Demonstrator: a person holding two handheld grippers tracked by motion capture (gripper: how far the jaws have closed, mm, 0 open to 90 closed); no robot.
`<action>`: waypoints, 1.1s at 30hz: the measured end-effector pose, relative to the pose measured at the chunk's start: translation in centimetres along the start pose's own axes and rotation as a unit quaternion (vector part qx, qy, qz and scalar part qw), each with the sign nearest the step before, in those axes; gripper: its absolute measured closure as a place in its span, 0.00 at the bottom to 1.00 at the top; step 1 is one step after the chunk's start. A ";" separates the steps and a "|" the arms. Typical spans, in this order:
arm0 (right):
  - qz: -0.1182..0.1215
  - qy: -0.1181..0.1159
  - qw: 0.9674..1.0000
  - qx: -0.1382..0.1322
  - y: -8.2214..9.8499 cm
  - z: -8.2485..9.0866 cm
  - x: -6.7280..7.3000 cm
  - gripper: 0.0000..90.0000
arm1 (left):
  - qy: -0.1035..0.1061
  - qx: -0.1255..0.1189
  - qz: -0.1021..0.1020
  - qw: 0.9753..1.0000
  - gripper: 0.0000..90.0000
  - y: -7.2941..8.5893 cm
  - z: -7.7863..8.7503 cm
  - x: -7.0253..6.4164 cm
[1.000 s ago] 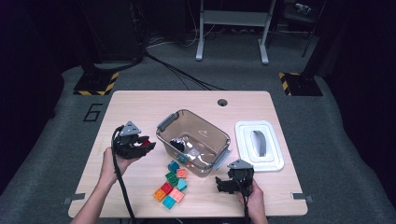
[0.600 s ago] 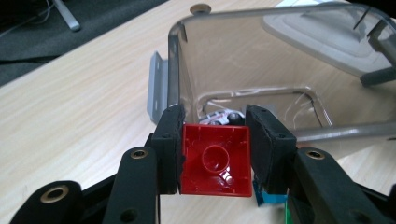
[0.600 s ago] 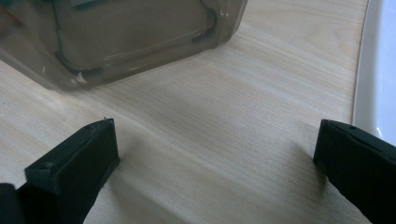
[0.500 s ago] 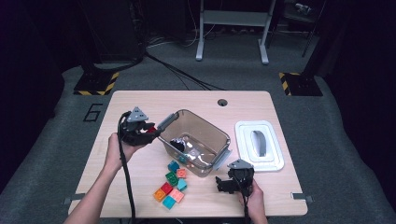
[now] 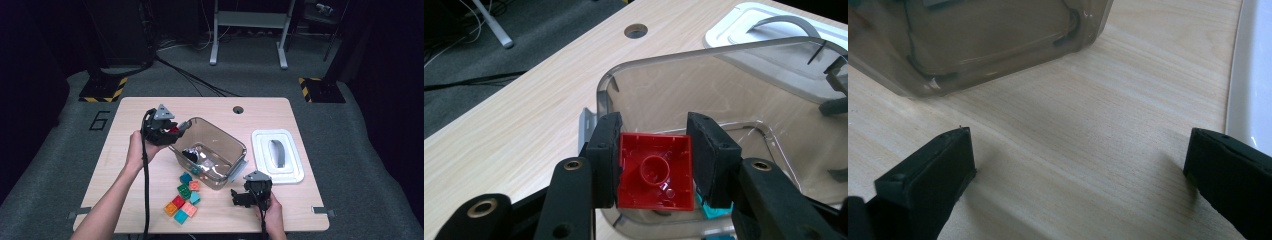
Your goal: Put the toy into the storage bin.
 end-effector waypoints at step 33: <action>0.000 0.000 1.000 0.000 0.0 0.0 0.0 0.00 | 0.029 0.084 0.024 0.996 0.65 3.7 -4.4 -0.6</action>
Point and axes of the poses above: each handheld gripper's, and its own axes: z roughly backward along the jaws, y roughly out of its underside, x roughly to its left, the point moved 3 cm from there along -z, roughly forward along the jaws, and after that the axes turned 10 degrees about z, right-handed, at the moved point
